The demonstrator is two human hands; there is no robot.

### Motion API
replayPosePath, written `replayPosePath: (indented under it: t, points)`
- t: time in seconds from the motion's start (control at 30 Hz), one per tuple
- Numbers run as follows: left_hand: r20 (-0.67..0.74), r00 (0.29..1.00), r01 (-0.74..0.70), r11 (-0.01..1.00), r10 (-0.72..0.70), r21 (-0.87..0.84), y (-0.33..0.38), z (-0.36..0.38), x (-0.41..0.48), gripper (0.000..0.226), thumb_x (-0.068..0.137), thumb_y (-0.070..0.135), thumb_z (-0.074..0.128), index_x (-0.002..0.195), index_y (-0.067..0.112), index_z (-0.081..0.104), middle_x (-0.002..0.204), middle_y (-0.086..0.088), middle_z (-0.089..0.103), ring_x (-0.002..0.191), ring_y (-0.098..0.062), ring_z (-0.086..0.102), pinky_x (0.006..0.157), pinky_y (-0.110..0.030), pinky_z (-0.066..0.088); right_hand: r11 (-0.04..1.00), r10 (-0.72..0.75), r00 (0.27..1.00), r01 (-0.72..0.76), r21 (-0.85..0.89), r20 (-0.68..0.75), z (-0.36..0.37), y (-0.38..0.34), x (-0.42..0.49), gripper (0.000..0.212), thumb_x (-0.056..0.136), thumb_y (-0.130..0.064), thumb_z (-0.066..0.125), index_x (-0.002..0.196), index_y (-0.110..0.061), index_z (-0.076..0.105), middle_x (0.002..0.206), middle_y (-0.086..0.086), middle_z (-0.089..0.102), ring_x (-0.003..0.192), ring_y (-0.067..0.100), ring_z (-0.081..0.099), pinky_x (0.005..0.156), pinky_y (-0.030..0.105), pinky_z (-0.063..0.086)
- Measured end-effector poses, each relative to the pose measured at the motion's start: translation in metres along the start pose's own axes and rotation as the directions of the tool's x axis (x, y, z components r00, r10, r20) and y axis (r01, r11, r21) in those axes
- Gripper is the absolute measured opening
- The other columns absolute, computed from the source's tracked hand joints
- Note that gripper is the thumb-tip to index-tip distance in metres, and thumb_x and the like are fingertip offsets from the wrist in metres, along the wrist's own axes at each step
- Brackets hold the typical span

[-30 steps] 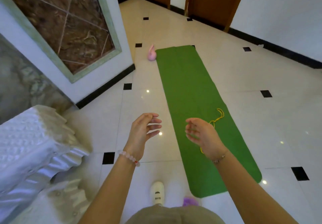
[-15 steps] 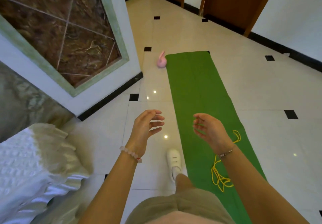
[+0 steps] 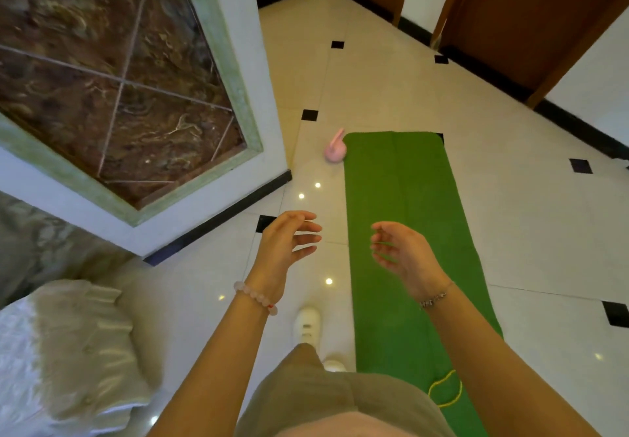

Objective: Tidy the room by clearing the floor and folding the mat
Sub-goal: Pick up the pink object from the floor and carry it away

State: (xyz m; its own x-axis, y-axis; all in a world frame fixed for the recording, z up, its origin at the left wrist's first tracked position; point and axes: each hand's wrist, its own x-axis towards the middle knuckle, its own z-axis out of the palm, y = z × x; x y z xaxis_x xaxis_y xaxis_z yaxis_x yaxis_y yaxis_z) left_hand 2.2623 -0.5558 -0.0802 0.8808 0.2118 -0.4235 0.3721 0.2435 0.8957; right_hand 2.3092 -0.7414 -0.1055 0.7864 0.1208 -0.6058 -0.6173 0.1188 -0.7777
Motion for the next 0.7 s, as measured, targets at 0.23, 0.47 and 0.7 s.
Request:
replayPosePath:
  t: [0.23,0.47,0.7]
  points:
    - [0.053,0.997,0.05,0.999,-0.051,0.011,0.047,0.014,0.139,0.022,0.098,0.017,0.042,0.093,0.013,0.062,0.086,-0.005,0.066,0.081,-0.017,0.063,0.078,-0.03,0.053,1.0,-0.029,0.998,0.029,0.002,-0.058,0.021,-0.075,0.115,0.015,0.093,-0.013,0.051,0.086,-0.015,0.064,0.075,0.0,0.061,0.071,0.014,0.057,0.074,0.029,0.048]
    - [0.084,0.994,0.065,0.997,-0.067,0.033,0.12,0.014,0.289,0.02,0.098,0.017,0.042,0.093,0.011,0.061,0.083,-0.003,0.065,0.078,-0.016,0.062,0.077,-0.03,0.051,1.0,-0.031,0.993,0.031,-0.002,-0.11,0.059,-0.16,0.229,0.02,0.092,-0.011,0.049,0.081,-0.016,0.065,0.072,-0.001,0.06,0.069,0.013,0.056,0.067,0.026,0.045]
    - [0.071,0.993,0.095,0.994,-0.098,0.046,0.162,0.014,0.391,0.02,0.097,0.017,0.044,0.091,0.012,0.063,0.082,-0.004,0.065,0.077,-0.016,0.062,0.078,-0.033,0.051,0.997,0.018,0.986,-0.005,0.074,-0.165,0.078,-0.204,0.308,0.017,0.092,-0.012,0.05,0.083,-0.015,0.064,0.072,0.0,0.059,0.067,0.013,0.056,0.069,0.027,0.047]
